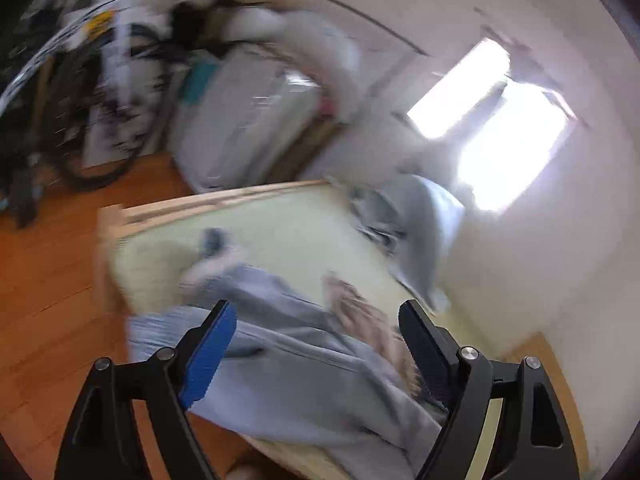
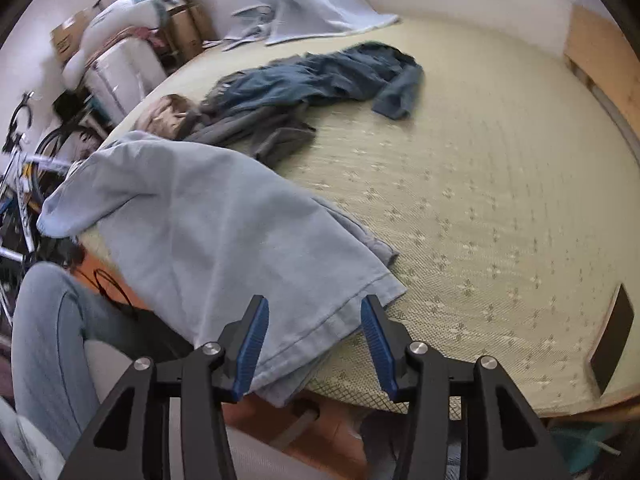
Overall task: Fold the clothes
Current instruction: 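Lower the folded sweatpants onto the bed and open both tools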
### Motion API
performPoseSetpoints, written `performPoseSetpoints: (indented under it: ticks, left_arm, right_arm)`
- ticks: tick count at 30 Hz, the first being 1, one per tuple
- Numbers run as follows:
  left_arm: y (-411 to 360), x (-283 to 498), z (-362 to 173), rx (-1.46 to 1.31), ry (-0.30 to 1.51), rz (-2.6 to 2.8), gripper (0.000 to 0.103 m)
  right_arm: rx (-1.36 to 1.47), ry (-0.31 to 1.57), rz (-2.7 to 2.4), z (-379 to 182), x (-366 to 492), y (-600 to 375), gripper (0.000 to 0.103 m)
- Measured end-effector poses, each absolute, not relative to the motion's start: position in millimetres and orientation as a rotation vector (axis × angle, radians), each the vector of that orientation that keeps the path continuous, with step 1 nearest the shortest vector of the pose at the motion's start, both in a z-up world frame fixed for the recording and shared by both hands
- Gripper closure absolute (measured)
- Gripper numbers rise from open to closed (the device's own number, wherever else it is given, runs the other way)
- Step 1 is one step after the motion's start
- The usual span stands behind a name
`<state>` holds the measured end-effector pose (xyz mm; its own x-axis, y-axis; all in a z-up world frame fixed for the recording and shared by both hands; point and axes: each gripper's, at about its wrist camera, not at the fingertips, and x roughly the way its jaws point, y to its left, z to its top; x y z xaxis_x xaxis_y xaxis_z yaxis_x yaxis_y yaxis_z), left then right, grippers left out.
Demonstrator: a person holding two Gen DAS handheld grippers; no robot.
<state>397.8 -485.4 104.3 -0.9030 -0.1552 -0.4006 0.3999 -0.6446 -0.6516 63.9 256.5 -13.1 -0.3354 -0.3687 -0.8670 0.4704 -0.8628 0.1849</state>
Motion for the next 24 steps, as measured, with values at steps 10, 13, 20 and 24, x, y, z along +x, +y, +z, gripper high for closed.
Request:
performPoseSetpoints:
  ticks: [10, 13, 20, 24]
  left_arm:
    - [-292.1, 284.2, 111.4, 0.654, 1.16, -2.98, 0.015]
    - [-239.2, 246.1, 85.2, 0.796, 1.206, -3.036, 0.015]
    - [-153.5, 202.6, 21.0, 1.007, 1.265, -3.058, 0.015]
    - [-142.5, 194.6, -9.6, 1.085, 1.324, -3.005, 0.015]
  right_arm:
    - [1.294, 0.276, -1.978, -33.2, 104.9, 193.0, 0.052]
    - [1.282, 0.474, -1.895, -50.1, 126.1, 165.5, 0.052]
    - [1.216, 0.89, -1.759, -86.2, 170.7, 119.6, 0.054]
    - [1.203, 1.089, -1.754, -106.8, 180.6, 113.5, 0.093]
